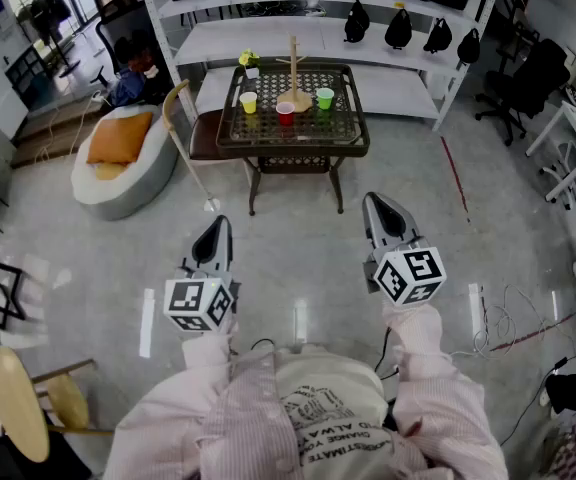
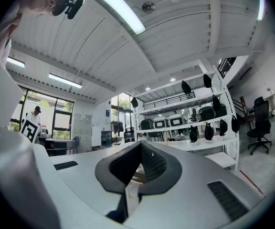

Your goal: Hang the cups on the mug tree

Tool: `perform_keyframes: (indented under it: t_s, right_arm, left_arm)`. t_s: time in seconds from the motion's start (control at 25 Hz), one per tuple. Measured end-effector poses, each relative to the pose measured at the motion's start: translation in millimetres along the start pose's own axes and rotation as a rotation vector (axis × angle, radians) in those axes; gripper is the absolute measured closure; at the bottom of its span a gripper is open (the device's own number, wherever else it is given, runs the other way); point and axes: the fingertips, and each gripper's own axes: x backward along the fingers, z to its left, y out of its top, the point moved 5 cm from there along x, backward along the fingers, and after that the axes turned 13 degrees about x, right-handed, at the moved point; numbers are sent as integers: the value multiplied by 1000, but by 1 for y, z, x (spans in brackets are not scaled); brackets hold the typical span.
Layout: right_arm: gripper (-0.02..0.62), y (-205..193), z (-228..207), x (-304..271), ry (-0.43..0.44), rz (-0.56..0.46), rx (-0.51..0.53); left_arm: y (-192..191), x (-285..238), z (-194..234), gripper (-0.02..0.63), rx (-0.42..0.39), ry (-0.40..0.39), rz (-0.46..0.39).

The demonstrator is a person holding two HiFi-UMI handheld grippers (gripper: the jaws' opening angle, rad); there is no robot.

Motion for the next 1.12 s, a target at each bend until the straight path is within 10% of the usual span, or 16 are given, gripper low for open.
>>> perform_keyframes:
  t_s: [0.56, 0.8, 1.12]
  right_arm:
    - [586, -20, -15, 9, 18, 11, -55]
    - [375, -22, -28, 8, 8, -13, -59]
    - [322, -36, -39, 7, 1, 9, -62]
  left_arm:
    - [-16, 3, -21, 607, 24, 10, 12]
    - [-21, -3, -30, 607, 34, 12, 12]
    - [-27, -12, -39, 607, 35, 8, 19]
